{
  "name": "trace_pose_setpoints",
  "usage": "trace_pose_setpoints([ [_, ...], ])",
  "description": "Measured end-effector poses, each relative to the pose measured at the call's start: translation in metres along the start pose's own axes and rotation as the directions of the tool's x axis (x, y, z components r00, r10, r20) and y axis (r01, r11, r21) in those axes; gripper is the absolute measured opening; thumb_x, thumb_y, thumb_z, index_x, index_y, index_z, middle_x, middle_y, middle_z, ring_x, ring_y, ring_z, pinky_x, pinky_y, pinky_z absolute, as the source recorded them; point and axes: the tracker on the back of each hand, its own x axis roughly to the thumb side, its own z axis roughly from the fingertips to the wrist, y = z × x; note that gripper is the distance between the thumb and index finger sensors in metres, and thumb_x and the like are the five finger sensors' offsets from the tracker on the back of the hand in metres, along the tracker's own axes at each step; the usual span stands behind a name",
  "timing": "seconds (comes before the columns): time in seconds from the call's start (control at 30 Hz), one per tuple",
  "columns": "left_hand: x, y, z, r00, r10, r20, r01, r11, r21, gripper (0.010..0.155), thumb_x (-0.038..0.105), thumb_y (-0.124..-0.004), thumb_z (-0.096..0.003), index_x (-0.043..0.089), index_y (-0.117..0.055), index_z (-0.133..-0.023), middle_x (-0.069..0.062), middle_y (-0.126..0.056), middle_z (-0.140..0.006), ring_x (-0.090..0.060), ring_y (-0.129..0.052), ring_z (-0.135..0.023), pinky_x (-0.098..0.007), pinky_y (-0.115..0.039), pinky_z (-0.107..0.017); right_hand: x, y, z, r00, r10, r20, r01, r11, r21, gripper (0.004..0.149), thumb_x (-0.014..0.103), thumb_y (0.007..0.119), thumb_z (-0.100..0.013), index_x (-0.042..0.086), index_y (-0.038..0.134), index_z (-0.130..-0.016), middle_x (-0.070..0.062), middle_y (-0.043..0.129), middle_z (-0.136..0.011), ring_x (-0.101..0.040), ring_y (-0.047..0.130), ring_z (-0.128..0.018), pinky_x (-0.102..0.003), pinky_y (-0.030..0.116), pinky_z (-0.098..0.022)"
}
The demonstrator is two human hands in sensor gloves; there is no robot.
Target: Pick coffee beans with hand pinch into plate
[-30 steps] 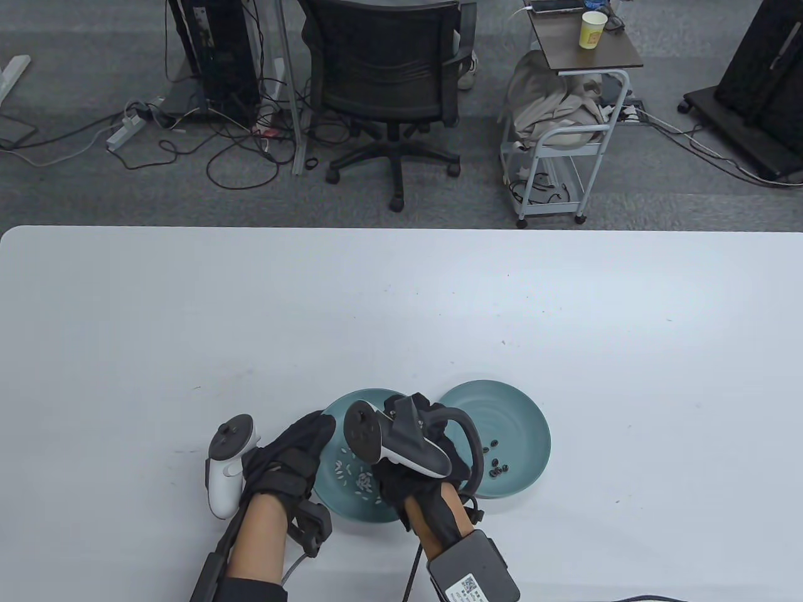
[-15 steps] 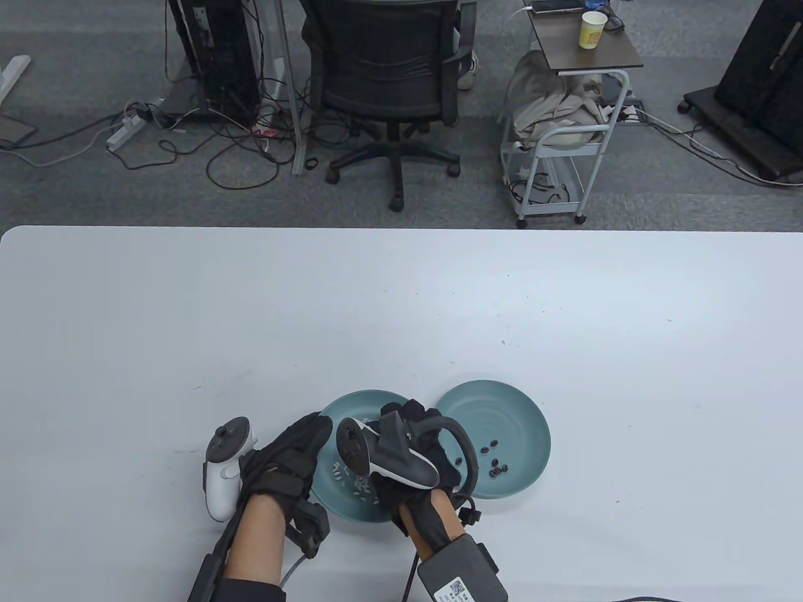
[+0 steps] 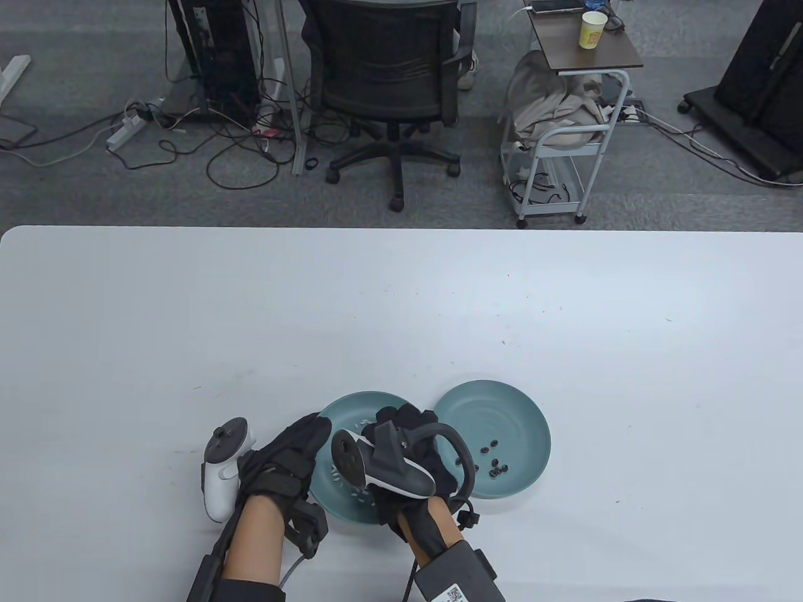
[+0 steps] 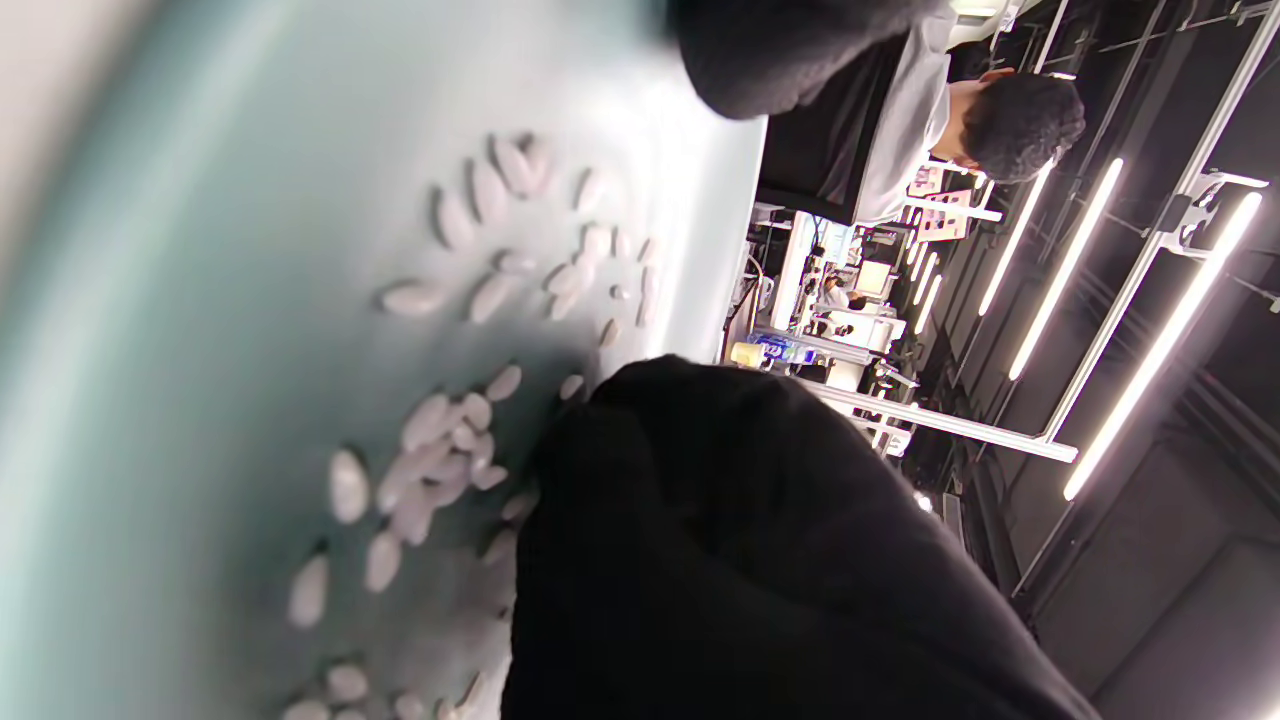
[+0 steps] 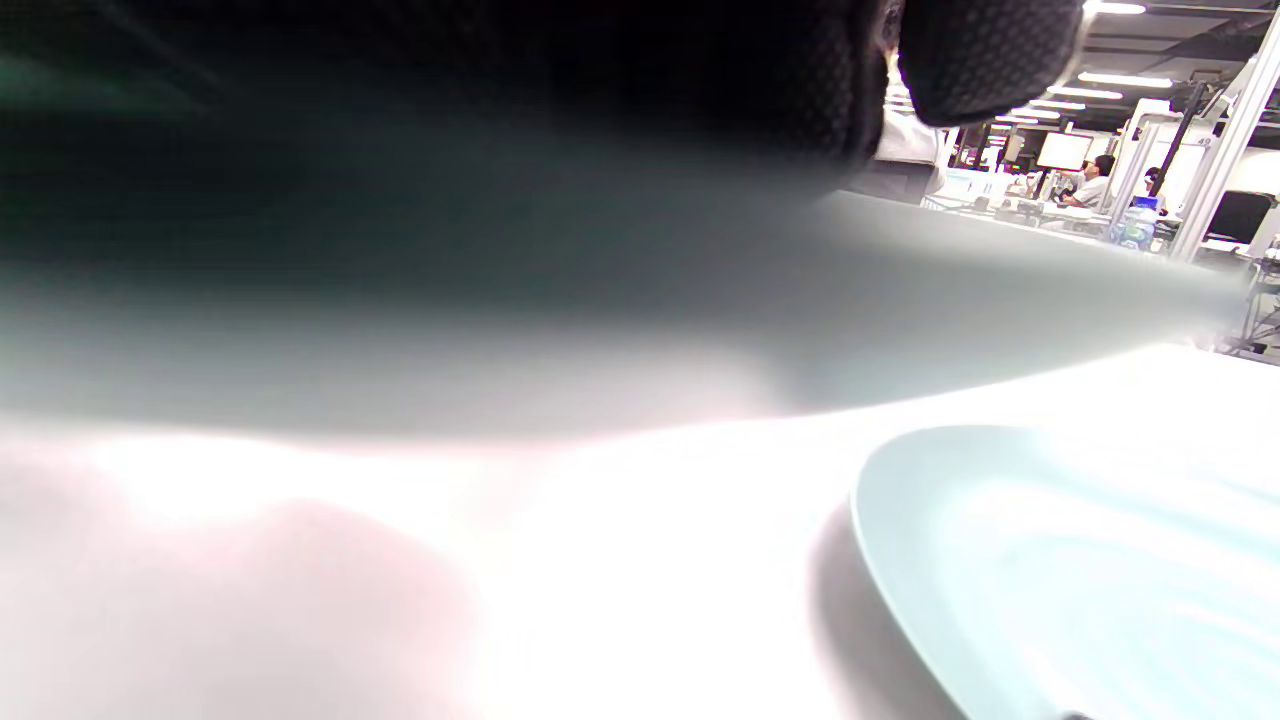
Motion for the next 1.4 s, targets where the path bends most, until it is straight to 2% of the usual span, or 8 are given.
trace_pose_setpoints([
  [0.33,-0.001,-0.002,0.000,1.000,-0.007,-0.015,0.006,1.000,-0.028,0.051,0.033,-0.065,-0.0692,0.011,-0.060,-0.115,-0.022,-0.093,-0.085,-0.036,-0.103,-0.062,-0.048,-0.091,-0.043,-0.007,0.003,-0.002,0.997,-0.074,-0.031,0.077,0.992,0.103,0.042,0.035,0.079,-0.051,0.012,0.078,-0.086,-0.013,0.075,-0.089,-0.038,0.080,-0.072,-0.064,0.062,-0.065],
  [0.7,0.000,-0.001,0.000,1.000,-0.028,-0.014,0.028,0.999,-0.037,0.051,0.032,-0.064,-0.0691,0.011,-0.059,-0.115,-0.022,-0.093,-0.085,-0.035,-0.103,-0.061,-0.048,-0.092,-0.042,-0.019,0.008,-0.002,0.983,-0.181,-0.043,0.184,0.979,0.089,0.043,0.039,0.079,-0.050,0.012,0.077,-0.084,-0.012,0.076,-0.087,-0.037,0.081,-0.070,-0.066,0.061,-0.065],
  [0.83,0.000,-0.001,0.000,0.999,-0.029,-0.016,0.028,0.999,-0.033,0.051,0.032,-0.064,-0.0692,0.011,-0.059,-0.115,-0.022,-0.093,-0.085,-0.036,-0.103,-0.062,-0.048,-0.091,-0.043,-0.015,0.008,0.001,0.985,-0.167,-0.033,0.169,0.984,0.058,0.042,0.036,0.081,-0.050,0.011,0.079,-0.085,-0.013,0.077,-0.088,-0.038,0.082,-0.070,-0.066,0.061,-0.065],
  [0.9,0.000,-0.001,0.000,0.999,-0.050,-0.022,0.049,0.998,-0.030,0.051,0.032,-0.064,-0.0691,0.011,-0.059,-0.115,-0.022,-0.093,-0.085,-0.036,-0.103,-0.062,-0.048,-0.091,-0.043,-0.009,0.010,0.002,0.990,-0.132,-0.053,0.137,0.984,0.111,0.044,0.034,0.080,-0.051,0.010,0.077,-0.088,-0.014,0.075,-0.091,-0.039,0.080,-0.073,-0.067,0.059,-0.066],
  [1.0,0.001,-0.002,0.000,0.993,-0.113,-0.022,0.112,0.993,-0.042,0.051,0.032,-0.064,-0.0690,0.010,-0.059,-0.115,-0.023,-0.092,-0.085,-0.037,-0.102,-0.062,-0.049,-0.091,-0.042,0.000,0.014,0.001,0.998,-0.055,-0.038,0.061,0.986,0.154,0.044,0.034,0.079,-0.051,0.011,0.077,-0.088,-0.013,0.075,-0.090,-0.038,0.081,-0.073,-0.068,0.059,-0.066],
  [1.17,0.004,0.000,0.001,0.997,-0.070,0.014,0.071,0.996,-0.057,0.051,0.032,-0.064,-0.0689,0.011,-0.059,-0.115,-0.023,-0.093,-0.085,-0.036,-0.103,-0.061,-0.049,-0.091,-0.042,-0.007,0.004,0.000,0.993,-0.118,-0.026,0.120,0.988,0.102,0.044,0.039,0.082,-0.048,0.012,0.079,-0.082,-0.012,0.078,-0.086,-0.037,0.082,-0.069,-0.068,0.059,-0.066],
  [1.4,0.005,-0.004,-0.002,0.996,-0.088,0.010,0.088,0.994,-0.071,0.051,0.032,-0.064,-0.0692,0.011,-0.058,-0.115,-0.022,-0.093,-0.085,-0.036,-0.103,-0.062,-0.048,-0.091,-0.043,-0.020,0.008,0.001,0.978,-0.205,-0.026,0.207,0.974,0.092,0.041,0.039,0.084,-0.047,0.013,0.080,-0.079,-0.011,0.079,-0.084,-0.037,0.082,-0.068,-0.068,0.059,-0.066],
])
